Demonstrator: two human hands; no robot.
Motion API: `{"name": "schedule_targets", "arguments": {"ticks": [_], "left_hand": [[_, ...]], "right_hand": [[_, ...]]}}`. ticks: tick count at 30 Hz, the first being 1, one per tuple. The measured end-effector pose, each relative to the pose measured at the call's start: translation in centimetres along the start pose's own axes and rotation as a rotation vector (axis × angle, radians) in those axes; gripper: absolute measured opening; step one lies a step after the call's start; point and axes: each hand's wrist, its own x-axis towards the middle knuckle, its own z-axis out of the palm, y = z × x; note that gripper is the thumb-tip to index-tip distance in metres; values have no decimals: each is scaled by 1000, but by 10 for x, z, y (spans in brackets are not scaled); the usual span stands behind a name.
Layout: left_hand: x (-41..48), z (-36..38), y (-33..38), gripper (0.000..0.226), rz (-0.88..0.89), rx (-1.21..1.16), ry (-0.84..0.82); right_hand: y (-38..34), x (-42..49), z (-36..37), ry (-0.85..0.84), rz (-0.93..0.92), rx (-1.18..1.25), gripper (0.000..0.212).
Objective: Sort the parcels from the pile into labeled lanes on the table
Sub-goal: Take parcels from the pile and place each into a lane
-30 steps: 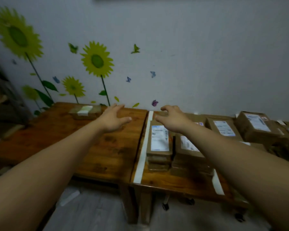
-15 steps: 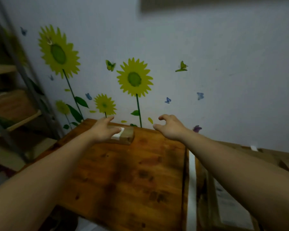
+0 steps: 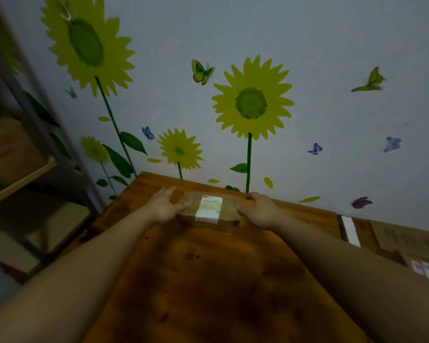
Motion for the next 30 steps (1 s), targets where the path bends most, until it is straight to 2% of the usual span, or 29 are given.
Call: {"name": "schedule_targets", "arguments": {"ticks": [4, 6, 8, 9, 11, 12, 14, 18, 22, 25, 30], "left_hand": [[56, 10, -23, 69, 5, -78, -139], [74, 19, -29, 60, 17, -143, -190], [92, 27, -40, 64, -7, -216, -224], [101, 32, -47, 71, -39, -249, -249], [114, 41, -59, 86, -104, -303, -335], [119, 46, -63, 89, -133, -371, -391], [121, 52, -67, 82, -169, -541, -461], [117, 54, -67, 63, -213, -650, -404], [102, 58, -75, 65, -245, -680, -387], [84, 72, -86, 62, -258, -684, -426], [38, 87, -81, 84, -322, -789, -336]], "right_hand": [[-14, 39, 43, 3, 160, 52, 62], [-18, 51, 58, -10, 187, 73, 50], [-20, 59, 77, -51, 197, 100, 43], [-20, 63, 86, -73, 229, 129, 50], [-10, 74, 101, -98, 322, 248, 81], [-7, 78, 106, -103, 353, 315, 87], [-7, 80, 112, -70, 393, 410, 83], [-2, 75, 111, 42, 460, 604, 85], [6, 52, 111, 27, 503, 729, 65], [17, 33, 116, 37, 547, 668, 49], [28, -4, 118, 64, 543, 593, 56]]}}
